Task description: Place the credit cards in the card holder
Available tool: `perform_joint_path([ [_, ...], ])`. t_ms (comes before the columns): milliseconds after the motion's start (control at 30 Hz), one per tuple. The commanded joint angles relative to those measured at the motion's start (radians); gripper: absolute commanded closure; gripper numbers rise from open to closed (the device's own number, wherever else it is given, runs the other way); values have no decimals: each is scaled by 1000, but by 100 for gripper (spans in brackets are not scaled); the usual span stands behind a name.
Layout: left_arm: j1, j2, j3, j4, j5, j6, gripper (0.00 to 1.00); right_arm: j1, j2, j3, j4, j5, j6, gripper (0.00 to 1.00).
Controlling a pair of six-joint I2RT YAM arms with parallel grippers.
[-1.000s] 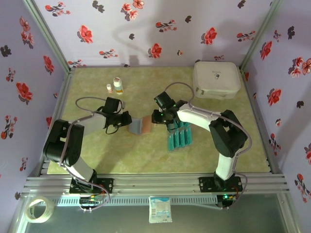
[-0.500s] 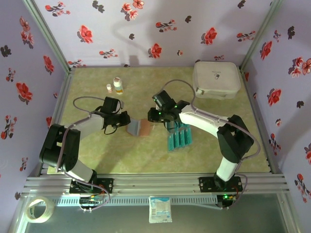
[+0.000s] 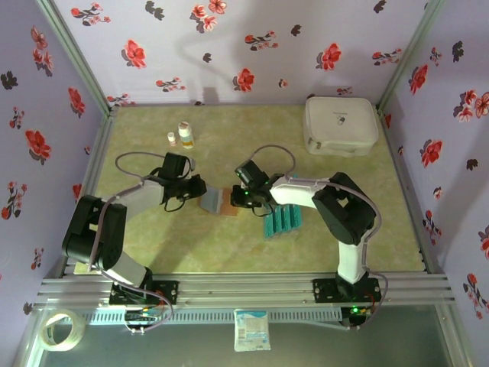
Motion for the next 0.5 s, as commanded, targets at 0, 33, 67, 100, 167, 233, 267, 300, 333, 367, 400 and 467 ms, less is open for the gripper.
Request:
perform_joint_path([
  [0, 12, 4, -37, 60, 3, -35, 82, -13, 21, -40, 57, -3, 27, 88],
  [33, 17, 2, -44, 74, 10, -44, 79, -13, 22, -43, 58, -1, 29, 88],
  [67, 23, 1, -56, 93, 19, -53, 74, -14, 23, -46, 59, 0, 29, 89],
  [100, 30, -3, -65, 107, 26, -63, 68, -15, 23, -48, 59, 0, 29, 89],
  [167, 52, -17, -92, 149, 48, -88, 57, -14, 23, -51, 58, 2, 28, 88],
  [233, 76, -32, -124, 198, 70, -116, 50, -13, 24, -51, 55, 3, 24, 89],
  [267, 89, -40, -140, 225, 85, -133, 49, -13, 26, -49, 52, 3, 23, 89],
  [300, 99, -47, -153, 250, 97, -148, 48, -14, 27, -49, 49, 5, 22, 89],
  [333, 111, -50, -166, 273, 108, -162, 48, -15, 29, -48, 47, 5, 21, 89],
  [367, 118, -55, -175, 289, 118, -169, 48, -15, 32, -47, 44, 5, 20, 89],
  [400, 124, -55, -181, 299, 124, -176, 48, -15, 33, -45, 42, 5, 18, 89],
  [467, 130, -53, -190, 318, 138, -184, 48, -15, 35, -46, 39, 6, 16, 89],
])
